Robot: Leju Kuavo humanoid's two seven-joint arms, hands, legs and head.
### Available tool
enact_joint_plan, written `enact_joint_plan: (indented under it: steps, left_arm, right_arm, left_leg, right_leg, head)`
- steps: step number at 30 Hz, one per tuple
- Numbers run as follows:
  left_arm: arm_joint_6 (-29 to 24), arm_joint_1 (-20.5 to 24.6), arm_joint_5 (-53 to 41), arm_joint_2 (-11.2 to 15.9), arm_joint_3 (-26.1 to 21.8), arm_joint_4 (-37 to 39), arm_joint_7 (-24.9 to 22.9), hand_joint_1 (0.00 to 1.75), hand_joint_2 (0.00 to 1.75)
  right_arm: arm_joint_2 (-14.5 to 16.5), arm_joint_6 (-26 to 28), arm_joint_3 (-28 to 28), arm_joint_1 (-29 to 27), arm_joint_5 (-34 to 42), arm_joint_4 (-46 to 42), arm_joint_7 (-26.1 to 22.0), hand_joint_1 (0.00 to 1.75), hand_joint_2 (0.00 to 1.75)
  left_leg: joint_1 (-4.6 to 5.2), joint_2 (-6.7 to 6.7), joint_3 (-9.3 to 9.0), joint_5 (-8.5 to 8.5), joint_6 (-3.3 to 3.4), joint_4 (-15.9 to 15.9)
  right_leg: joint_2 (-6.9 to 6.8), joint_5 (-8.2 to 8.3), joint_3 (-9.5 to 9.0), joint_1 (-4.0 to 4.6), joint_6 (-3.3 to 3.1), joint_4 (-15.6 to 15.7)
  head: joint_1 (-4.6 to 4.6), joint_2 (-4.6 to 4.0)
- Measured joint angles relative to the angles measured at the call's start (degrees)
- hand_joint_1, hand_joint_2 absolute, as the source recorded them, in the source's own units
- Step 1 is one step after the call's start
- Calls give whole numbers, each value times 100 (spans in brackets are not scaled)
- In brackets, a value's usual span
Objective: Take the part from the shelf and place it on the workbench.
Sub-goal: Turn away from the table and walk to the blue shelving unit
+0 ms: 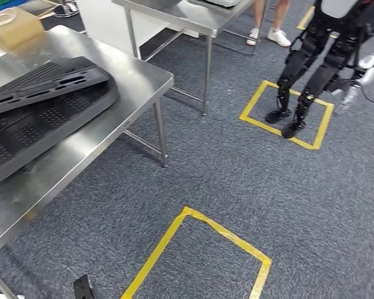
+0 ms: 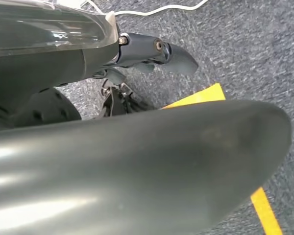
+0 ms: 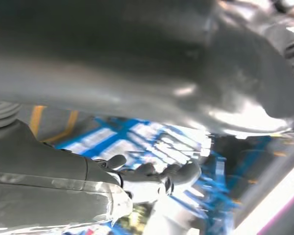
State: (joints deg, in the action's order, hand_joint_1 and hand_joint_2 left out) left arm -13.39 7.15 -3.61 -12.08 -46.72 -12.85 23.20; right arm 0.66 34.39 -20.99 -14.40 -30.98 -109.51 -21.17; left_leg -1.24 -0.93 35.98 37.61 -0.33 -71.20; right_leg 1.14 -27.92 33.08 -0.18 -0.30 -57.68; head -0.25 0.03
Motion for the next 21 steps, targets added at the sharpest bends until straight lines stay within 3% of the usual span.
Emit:
enact_joint_plan:
  steps: [1,2,4,6,8,10,12,14,15,16,17,18,21]
  left_arm:
    - [-11,-7,1,3,-4,0,-4,0,0]
    - [-24,-14,1,6,-10,0,-12,0,0]
    - [-46,-25,1,12,-17,0,-26,0,0]
    - [-61,-40,-1,20,-28,0,-42,0,0]
    - [-80,-55,-2,26,-45,0,-51,0,0]
    - [-97,-56,-1,22,-64,0,-45,0,0]
    - [-103,-48,1,18,-78,0,-36,0,0]
    - [-111,-51,1,18,-101,0,-27,0,0]
    - [-124,-59,1,20,-119,0,-21,0,0]
    - [-142,-67,1,21,-138,0,-12,0,0]
    - [-160,-74,1,23,-151,0,-2,0,0]
    - [-174,-82,1,24,-160,0,5,0,0]
    - [-208,-101,1,24,-188,0,13,0,0]
  right_arm:
    - [5,-176,-268,33,94,159,-32,0,0]
    - [10,-375,-593,85,177,371,-88,0,0]
    - [30,-786,-1375,244,247,935,-293,0,0]
    - [45,-1057,-2288,516,160,1735,-581,0,0]
    - [44,-1067,-3195,811,5,2669,-763,0,0]
    - [18,-940,-3948,1004,-96,3580,-790,0,0]
    - [-12,-841,-4486,1148,-149,4359,-795,0,0]
    - [-34,-722,-4840,1317,-232,4975,-709,0,0]
    - [-47,-629,-4972,1401,-310,5288,-575,0,0]
    - [-49,-513,-5082,1460,-395,5607,-387,0,0]
    - [-46,-394,-5185,1493,-478,5948,-189,0,0]
    - [-39,-279,-5271,1510,-545,6267,-4,0,0]
    - [20,-8,-5461,1573,-714,7196,460,0,0]
  left_leg:
    - [10,28,161,51,6,-266]
    - [18,42,237,-9,18,-342]
    - [18,112,89,-425,53,147]
    - [-12,366,-189,-756,77,840]
    - [-14,538,-308,-798,90,1114]
    - [-7,460,-333,-803,126,1156]
    - [-24,326,-378,-811,188,1208]
    - [-18,140,-420,-799,234,1242]
    - [-12,40,-430,-786,243,1244]
    - [-10,-50,-437,-770,244,1243]
    - [-9,-127,-448,-753,237,1243]
    - [-11,-192,-467,-732,222,1243]
    - [-14,-377,-567,-646,124,1243]
  right_leg:
    - [76,-3,-4,5,-4,-1]
    - [156,-8,-12,9,-5,-2]
    - [324,-29,-48,8,11,-7]
    - [467,-60,-64,7,55,-27]
    - [581,-66,-38,-12,122,-36]
    - [679,-63,-17,-41,190,-21]
    - [500,-165,48,-37,250,-164]
    - [135,-454,341,-38,316,-749]
    - [20,-605,551,-53,346,-1141]
    - [-36,-689,725,-74,369,-1453]
    - [-67,-674,810,-97,390,-1587]
    - [-94,-550,773,-116,405,-1485]
    - [-338,-30,250,-107,403,-411]
  head:
    - [-1,0]
    - [-2,0]
    - [-2,-1]
    - [5,-1]
    - [5,-1]
    - [2,-1]
    - [18,-1]
    - [30,-1]
    - [31,-1]
    - [31,-1]
    - [31,0]
    - [31,1]
    - [32,0]
